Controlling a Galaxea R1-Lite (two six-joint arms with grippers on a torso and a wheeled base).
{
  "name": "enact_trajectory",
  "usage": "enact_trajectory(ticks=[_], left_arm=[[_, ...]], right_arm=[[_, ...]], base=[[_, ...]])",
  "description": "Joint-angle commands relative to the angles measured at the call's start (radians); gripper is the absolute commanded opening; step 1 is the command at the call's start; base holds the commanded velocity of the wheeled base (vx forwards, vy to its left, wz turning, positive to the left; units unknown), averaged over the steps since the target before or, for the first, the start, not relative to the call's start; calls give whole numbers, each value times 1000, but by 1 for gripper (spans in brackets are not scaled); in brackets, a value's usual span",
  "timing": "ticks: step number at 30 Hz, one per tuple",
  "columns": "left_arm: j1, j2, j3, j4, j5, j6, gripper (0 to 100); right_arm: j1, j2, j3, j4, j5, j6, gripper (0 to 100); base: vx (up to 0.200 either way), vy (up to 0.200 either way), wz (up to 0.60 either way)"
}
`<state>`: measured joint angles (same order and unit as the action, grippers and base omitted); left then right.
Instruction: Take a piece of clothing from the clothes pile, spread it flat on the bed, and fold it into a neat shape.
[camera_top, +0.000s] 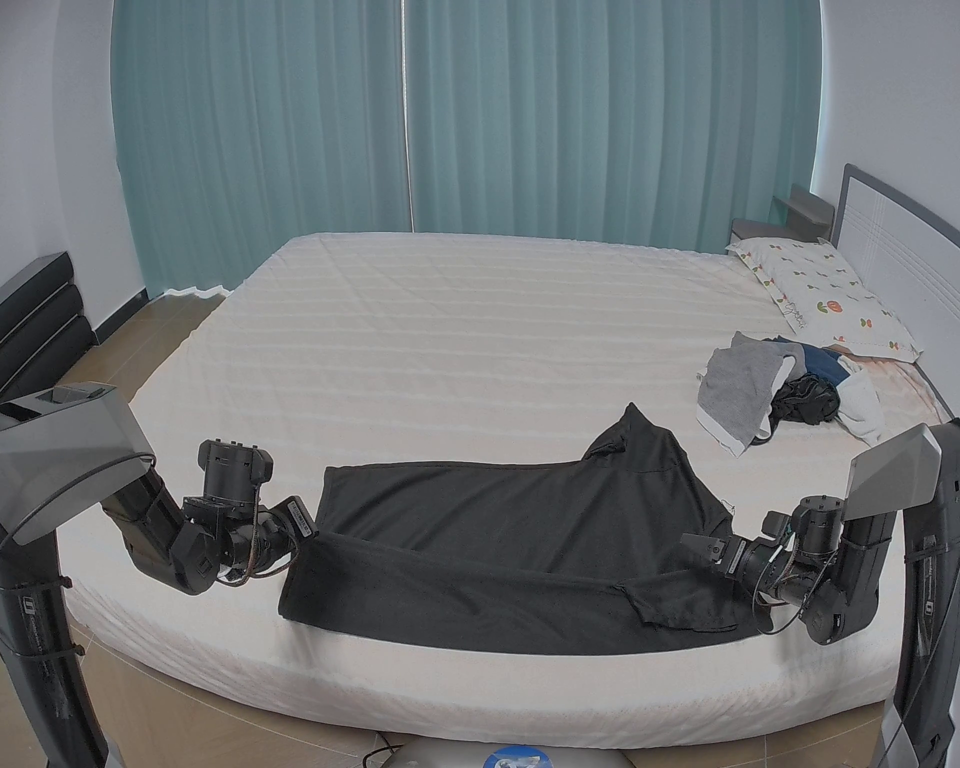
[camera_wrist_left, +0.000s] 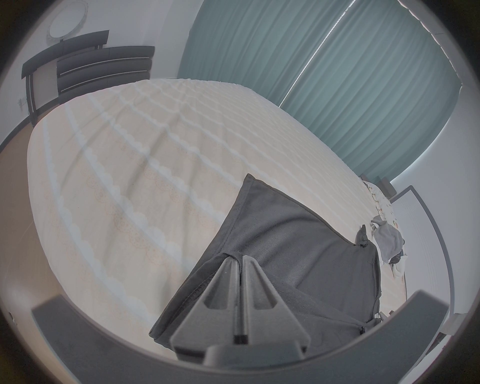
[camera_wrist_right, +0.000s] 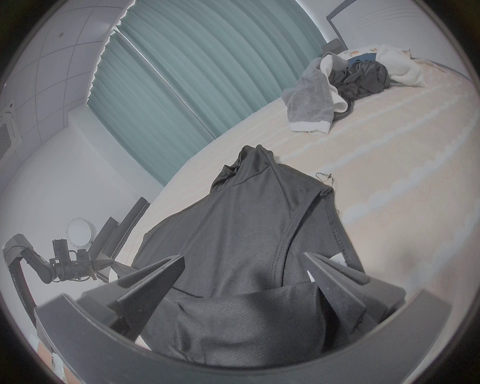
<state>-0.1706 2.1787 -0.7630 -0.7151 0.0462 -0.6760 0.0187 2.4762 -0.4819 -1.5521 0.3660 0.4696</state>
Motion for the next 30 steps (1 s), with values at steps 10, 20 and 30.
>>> enact_trajectory(ticks=[10,20,30], left_arm=[[2,4,-2,-1,-2,-1,0],[3,6,-10,-1,-2,-1,0],[3,6,-10,-1,-2,-1,0]], right_arm=[[-71,33,-10,-8,102,-45,100],[-65,69,-30,-8,113,-71,100],[-75,76,-7,-8,145,-115,100]], base=[[0,0,0],[0,0,0],[0,0,0]])
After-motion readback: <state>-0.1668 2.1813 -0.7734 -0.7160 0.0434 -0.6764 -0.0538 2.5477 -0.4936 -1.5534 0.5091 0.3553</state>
